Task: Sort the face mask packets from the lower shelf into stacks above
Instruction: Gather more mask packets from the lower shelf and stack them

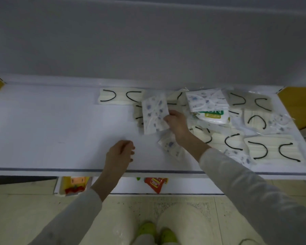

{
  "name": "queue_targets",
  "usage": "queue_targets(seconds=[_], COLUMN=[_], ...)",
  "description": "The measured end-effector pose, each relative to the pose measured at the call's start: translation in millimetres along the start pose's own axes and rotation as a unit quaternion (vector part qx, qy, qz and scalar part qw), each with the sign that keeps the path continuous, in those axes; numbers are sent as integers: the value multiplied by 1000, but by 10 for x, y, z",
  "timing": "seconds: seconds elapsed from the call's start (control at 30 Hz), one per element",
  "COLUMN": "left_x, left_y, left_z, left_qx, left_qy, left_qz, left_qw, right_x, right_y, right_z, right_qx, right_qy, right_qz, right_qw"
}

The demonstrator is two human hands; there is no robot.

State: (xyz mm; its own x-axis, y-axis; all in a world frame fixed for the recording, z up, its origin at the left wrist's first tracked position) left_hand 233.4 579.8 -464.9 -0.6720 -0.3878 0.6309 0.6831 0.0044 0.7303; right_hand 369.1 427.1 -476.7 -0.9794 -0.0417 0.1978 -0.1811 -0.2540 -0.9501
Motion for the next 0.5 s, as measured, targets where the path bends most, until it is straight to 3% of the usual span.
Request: queue_targets(seconds=[0.1, 0.2, 0.4, 0.43, 0.5], left_x=[-19, 43, 133, 127, 122], left_y=[173, 307, 342, 336, 315], left_z=[-164, -375, -672, -691, -703], left_qx=[120, 211, 187, 183, 173], left_qy=[-62, -149, -153, -149, -137], left_qz=[56, 106, 69, 67, 59], left_qw=[989, 960, 968, 969, 974], right_x=[323, 553, 705, 643, 405], right_y=[-15, 7, -79, -102, -83], right_z=[229, 448, 870, 959, 1165], right_qx=[-100, -99, 22, 60, 143], right_qy=[-44, -78, -166, -145, -17], right_qz=[-28, -17, 16, 27, 50], right_qw=[994, 992, 986, 987, 988])
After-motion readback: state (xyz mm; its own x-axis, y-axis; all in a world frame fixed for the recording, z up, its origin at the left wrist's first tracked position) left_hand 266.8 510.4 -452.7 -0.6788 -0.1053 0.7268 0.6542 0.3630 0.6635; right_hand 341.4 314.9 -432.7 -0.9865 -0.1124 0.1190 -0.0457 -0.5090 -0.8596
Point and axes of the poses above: each hand's wrist, its own x-axis away from the middle knuckle, its own z-axis out of the back of the hand, y = z × x, the point moved 1 cm from there along -x, towards the middle knuckle, and after that the axes turned 14 degrees about z, right-handed, at the moved point
